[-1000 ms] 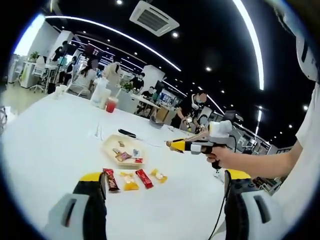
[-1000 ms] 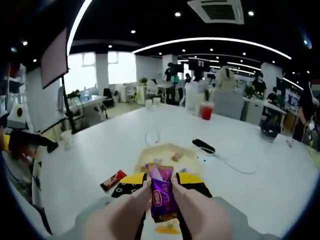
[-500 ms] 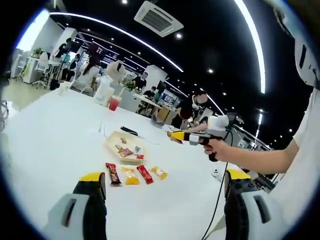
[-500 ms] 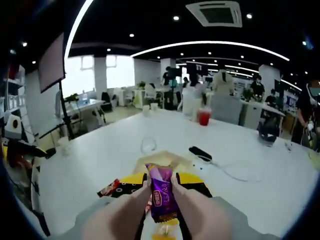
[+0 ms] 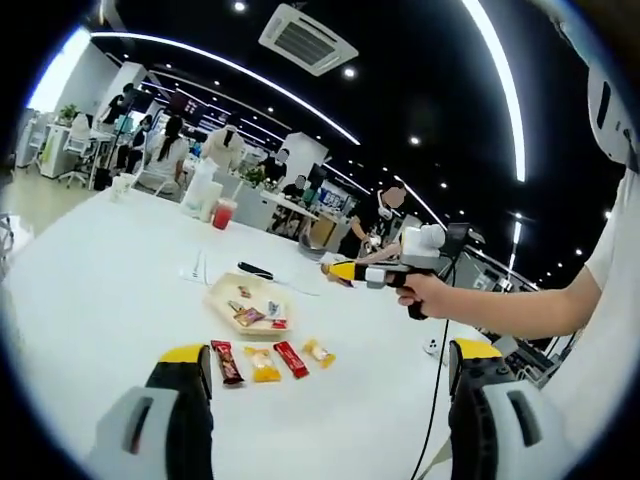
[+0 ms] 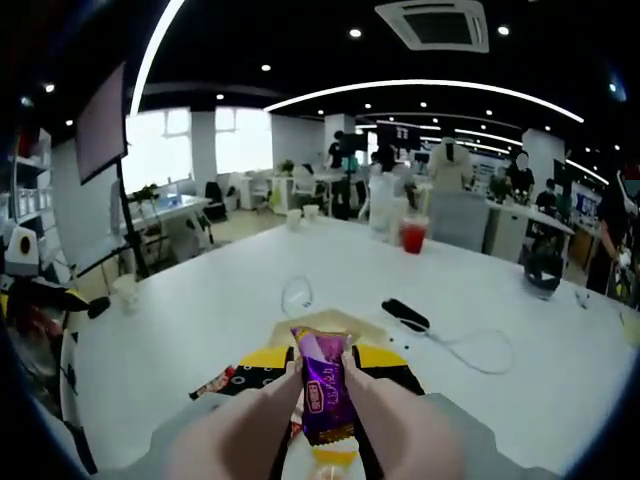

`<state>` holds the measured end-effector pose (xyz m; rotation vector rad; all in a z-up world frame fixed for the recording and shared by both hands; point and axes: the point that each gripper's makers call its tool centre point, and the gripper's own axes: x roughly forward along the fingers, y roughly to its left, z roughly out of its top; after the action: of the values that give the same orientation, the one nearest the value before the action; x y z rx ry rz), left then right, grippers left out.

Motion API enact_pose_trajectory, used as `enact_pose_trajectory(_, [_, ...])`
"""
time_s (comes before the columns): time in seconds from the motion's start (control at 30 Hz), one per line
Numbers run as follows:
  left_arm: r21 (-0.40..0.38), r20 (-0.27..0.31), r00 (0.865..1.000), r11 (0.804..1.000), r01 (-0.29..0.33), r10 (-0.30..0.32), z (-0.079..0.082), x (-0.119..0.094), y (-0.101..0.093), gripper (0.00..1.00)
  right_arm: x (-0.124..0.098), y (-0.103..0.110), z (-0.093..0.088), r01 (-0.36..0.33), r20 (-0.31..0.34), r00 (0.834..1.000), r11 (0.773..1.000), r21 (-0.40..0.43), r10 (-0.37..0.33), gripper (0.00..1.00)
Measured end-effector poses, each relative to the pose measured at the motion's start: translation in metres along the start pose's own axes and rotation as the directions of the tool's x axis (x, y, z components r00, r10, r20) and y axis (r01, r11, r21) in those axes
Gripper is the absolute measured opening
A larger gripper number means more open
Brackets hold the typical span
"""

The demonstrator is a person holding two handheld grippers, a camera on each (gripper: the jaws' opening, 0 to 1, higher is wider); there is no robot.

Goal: Place the target food into the container with the food tongs after gripping and lifting it, then release it inside without dropping or visibly crushing the food.

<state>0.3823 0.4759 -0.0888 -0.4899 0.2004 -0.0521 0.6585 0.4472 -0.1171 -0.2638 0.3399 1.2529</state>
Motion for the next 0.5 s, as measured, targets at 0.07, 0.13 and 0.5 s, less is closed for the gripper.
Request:
enact_pose_trajectory(0.07, [0.006, 0.012, 1.0, 1.0, 0.005, -0.005, 0.006, 0.003, 0.001, 0.99, 0.001, 0.0, 0.003, 0.001, -0.001, 1.0, 1.0, -0.009, -0.001, 0.22])
enact_pose_trajectory(0.13, [0.02, 0.019, 1.0, 1.0, 0.015, -0.016, 0.008, 0.005, 0.001, 0.99, 0.004, -0.003, 0.005, 0.004, 0.002, 1.0, 1.0, -0.014, -0.004, 0.22])
enact_pose_trajectory(0.5, [0.039, 0.027, 0.999, 0.999, 0.027, -0.028, 0.01, 0.01, 0.001, 0.99, 0.022, -0.018, 0.014, 0.023, -0.018, 1.0, 0.999, -0.043, -0.024, 0.22])
